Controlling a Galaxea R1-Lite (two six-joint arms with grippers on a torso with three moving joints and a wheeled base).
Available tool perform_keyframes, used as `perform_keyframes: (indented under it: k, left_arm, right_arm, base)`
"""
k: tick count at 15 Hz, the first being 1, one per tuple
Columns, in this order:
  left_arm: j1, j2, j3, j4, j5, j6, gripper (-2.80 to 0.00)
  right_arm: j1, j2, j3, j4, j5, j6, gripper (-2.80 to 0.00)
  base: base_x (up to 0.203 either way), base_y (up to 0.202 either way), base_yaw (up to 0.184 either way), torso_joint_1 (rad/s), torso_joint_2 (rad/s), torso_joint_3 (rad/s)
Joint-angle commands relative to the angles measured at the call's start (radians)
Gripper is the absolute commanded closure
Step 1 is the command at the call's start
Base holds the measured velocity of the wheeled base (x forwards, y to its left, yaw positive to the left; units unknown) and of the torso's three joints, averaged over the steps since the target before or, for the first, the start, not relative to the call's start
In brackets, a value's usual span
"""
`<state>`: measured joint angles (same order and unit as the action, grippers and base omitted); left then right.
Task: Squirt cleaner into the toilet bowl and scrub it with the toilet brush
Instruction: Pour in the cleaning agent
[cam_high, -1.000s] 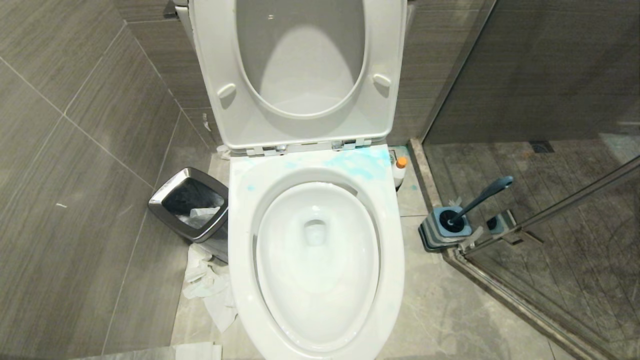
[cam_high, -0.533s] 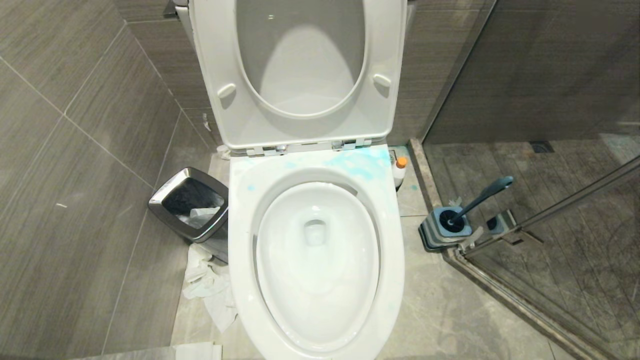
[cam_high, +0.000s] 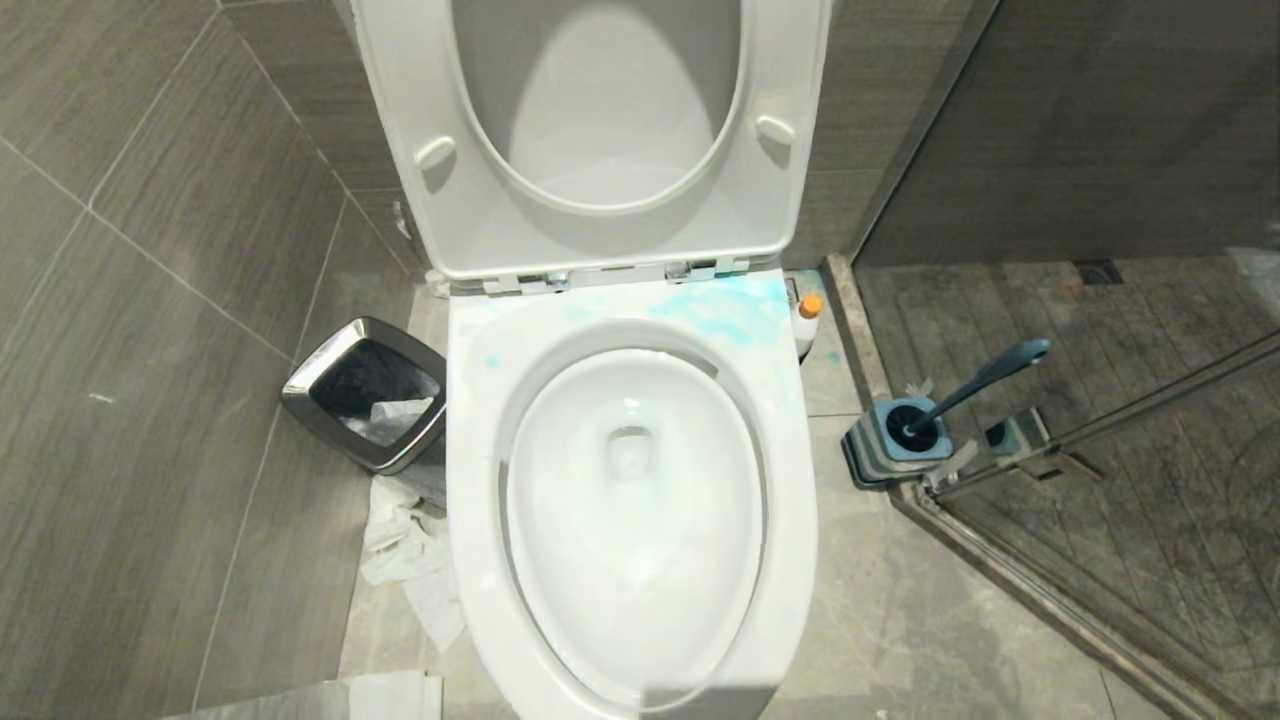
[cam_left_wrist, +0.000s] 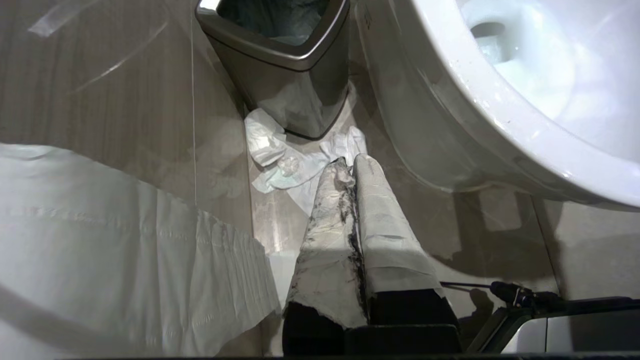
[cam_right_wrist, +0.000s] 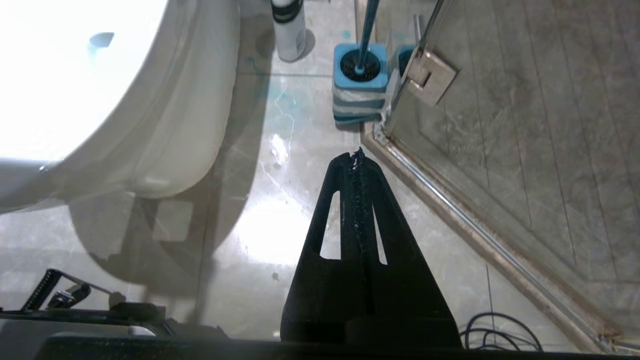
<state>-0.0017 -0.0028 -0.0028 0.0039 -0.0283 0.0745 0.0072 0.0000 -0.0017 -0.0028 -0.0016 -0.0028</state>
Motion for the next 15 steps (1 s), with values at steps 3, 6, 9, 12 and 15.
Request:
perform_keyframes:
  k: [3, 6, 9, 12, 15]
  left_arm:
    - [0.000, 0.003, -0.002, 0.006, -0.005, 0.005, 0.00]
    - [0.000, 0.003, -0.003, 0.008, -0.005, 0.005, 0.00]
    - [0.000, 0.003, -0.003, 0.010, -0.005, 0.005, 0.00]
    - [-0.001, 0.003, -0.003, 0.010, -0.005, 0.005, 0.00]
    - [-0.001, 0.003, -0.003, 0.008, -0.005, 0.005, 0.00]
  right_arm:
    - [0.000, 0.000, 0.000, 0.000, 0.000, 0.000, 0.00]
    - [0.000, -0.001, 0.000, 0.000, 0.000, -0.001, 0.00]
    - [0.000, 0.000, 0.000, 0.000, 0.000, -0.001, 0.00]
    - [0.000, -0.001, 0.000, 0.000, 0.000, 0.000, 0.00]
    - [0.000, 0.000, 0.000, 0.000, 0.000, 0.000, 0.00]
  base:
    - [0.000, 0.000, 0.000, 0.000, 0.00, -0.196]
    - [0.000, 0.000, 0.000, 0.003, 0.00, -0.196]
    - [0.000, 0.000, 0.000, 0.002, 0.00, -0.199]
    - [0.000, 0.000, 0.000, 0.003, 0.00, -0.192]
    - [0.000, 0.000, 0.000, 0.004, 0.01, -0.200]
